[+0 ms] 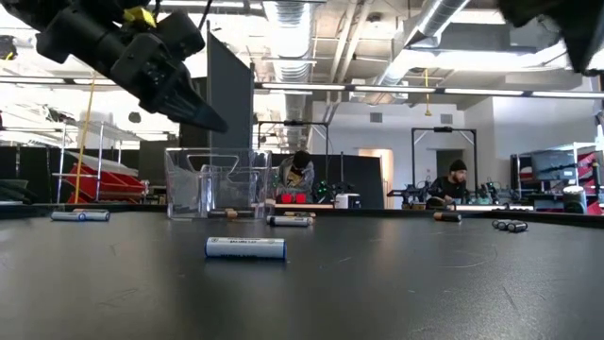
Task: Sort batteries
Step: Move the bottom transparent bin to the top of the table
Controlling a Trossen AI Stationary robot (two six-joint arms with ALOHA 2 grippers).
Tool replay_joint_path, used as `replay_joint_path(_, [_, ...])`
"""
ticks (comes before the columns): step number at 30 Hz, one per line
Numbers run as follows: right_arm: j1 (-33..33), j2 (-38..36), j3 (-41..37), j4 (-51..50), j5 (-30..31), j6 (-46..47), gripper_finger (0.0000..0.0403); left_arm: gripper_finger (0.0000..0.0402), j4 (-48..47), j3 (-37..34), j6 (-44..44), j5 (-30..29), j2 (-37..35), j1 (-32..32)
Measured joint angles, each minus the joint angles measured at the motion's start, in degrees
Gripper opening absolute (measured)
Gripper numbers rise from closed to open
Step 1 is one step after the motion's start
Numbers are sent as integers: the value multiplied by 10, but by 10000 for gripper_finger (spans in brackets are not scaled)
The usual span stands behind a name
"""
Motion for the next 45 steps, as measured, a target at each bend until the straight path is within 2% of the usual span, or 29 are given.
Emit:
replay_joint_path(5, [119,-4,0,-8,0,173,55,91,-1,0,16,30,0,0])
replay_joint_path(8, [160,2,1,-23,0,191,75,91,-2,0,34,32,0,0])
replay_joint_path(12, [173,17,0,-21,0,109,108,91,0,0,44,32,0,2])
replay_joint_path(16, [154,38,0,-13,0,-6,153,91,0,0,31,33,0,8])
replay_joint_path(23, [114,104,0,18,-2,-282,247,91,1,0,-6,33,0,9])
replay_joint_path(28, [104,170,0,47,-13,-449,267,91,1,0,-42,32,0,9])
replay_joint_path(32, [100,196,-9,57,-13,-496,266,91,1,0,-66,33,0,9])
replay_joint_path(39, [100,125,-122,144,-23,-475,260,91,3,0,-92,32,0,9])
replay_joint_path(45, [114,108,-202,225,-45,-487,260,91,4,0,-98,32,0,9])
